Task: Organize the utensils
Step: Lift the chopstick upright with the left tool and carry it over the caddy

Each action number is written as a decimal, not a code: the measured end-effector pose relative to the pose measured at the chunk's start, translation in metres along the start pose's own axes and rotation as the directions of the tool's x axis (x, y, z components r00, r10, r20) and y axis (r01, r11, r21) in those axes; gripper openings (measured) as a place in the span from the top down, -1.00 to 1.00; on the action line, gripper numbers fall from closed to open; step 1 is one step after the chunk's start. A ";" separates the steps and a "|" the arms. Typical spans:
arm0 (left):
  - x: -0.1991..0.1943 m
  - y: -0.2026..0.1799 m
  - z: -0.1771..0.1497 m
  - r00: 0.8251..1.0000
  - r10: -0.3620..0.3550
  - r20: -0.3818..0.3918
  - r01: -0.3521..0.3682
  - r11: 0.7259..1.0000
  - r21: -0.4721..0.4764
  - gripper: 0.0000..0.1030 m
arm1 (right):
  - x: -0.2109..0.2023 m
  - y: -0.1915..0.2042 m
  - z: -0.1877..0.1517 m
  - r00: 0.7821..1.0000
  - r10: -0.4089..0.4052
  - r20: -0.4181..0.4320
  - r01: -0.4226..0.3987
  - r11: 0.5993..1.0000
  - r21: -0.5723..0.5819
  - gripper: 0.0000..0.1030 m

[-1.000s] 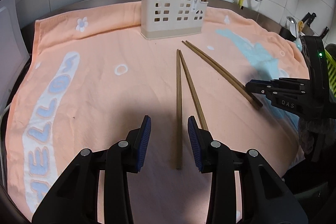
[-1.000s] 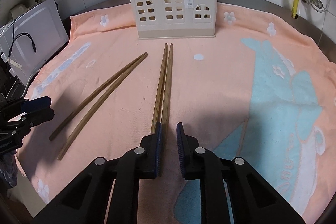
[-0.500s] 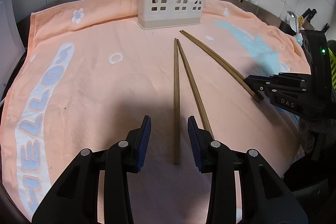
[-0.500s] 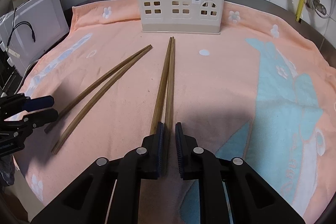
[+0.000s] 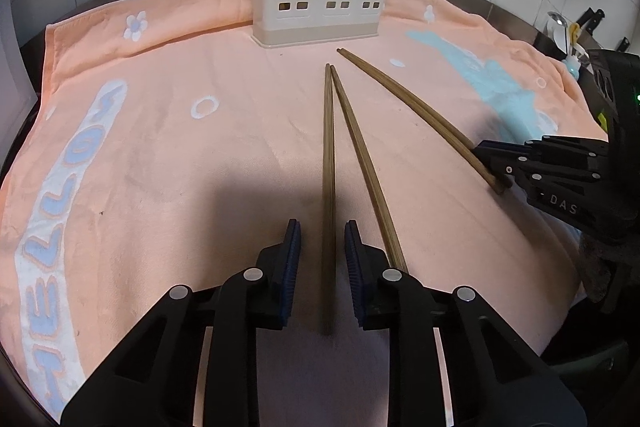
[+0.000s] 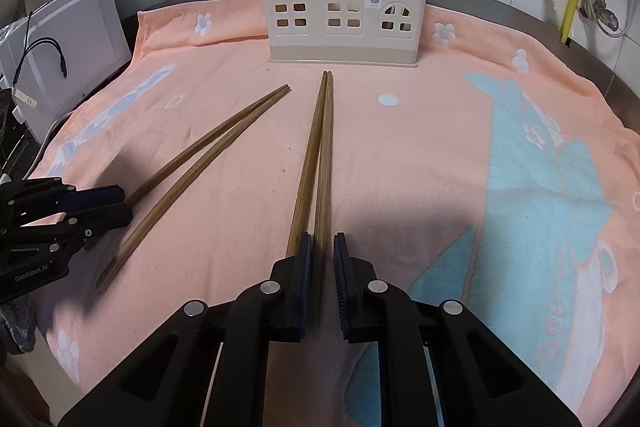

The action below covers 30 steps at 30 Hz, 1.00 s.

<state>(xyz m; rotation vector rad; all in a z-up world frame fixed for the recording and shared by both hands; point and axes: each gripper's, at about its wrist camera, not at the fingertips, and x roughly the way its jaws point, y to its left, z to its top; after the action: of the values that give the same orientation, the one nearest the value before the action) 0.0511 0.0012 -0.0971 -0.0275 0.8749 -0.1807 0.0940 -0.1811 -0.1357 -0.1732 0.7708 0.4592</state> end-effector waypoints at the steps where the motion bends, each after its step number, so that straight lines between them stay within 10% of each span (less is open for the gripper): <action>1: 0.001 0.000 0.000 1.000 0.003 0.000 -0.003 1.000 0.002 0.61 | 0.000 0.000 0.000 1.000 -0.001 0.002 0.001 1.000 0.001 0.81; 5: 0.001 0.001 0.002 1.000 0.011 0.000 -0.011 1.000 -0.015 0.87 | -0.001 -0.001 -0.001 1.000 -0.007 0.009 0.007 1.000 0.011 0.86; 30: -0.070 -0.002 0.061 0.971 -0.067 0.227 0.066 0.998 0.015 0.90 | -0.096 -0.004 0.073 0.961 0.029 0.274 -0.026 1.000 -0.015 0.87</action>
<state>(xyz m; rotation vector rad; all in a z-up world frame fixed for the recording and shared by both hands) 0.0538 0.0083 -0.0045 -0.0694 0.6445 -0.2389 0.0819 -0.1933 -0.0164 -0.1060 0.4994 0.5022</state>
